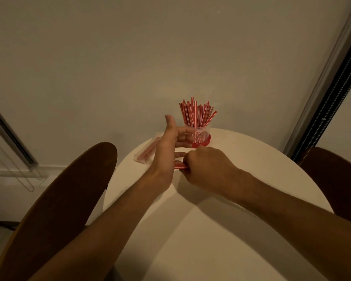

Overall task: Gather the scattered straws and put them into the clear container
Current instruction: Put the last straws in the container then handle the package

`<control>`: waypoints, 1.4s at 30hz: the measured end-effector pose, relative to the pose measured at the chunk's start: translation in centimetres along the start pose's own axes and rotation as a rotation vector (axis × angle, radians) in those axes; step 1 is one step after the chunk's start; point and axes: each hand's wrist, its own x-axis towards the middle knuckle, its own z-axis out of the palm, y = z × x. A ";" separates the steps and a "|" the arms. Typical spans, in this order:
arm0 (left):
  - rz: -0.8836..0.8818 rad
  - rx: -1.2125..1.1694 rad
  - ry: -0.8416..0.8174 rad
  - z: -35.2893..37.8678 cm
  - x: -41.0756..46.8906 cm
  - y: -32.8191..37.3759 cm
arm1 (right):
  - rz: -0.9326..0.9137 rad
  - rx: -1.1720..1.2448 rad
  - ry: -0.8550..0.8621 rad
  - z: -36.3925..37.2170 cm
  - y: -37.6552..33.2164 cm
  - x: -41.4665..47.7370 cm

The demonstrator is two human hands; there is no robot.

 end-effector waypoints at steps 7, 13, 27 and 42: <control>0.038 -0.185 0.154 -0.5 3.6 -0.7 | 0.087 0.306 -0.003 -0.7 2.2 2.3; -0.022 -0.080 0.266 0.3 6.4 -2.4 | 0.438 1.094 0.186 -3.7 6.8 7.1; 0.041 0.052 0.071 3.1 11.4 -5.8 | 0.708 1.494 0.436 0.8 10.1 13.9; 0.072 0.082 0.098 2.8 11.9 -6.3 | 0.586 1.403 0.469 1.9 10.6 14.1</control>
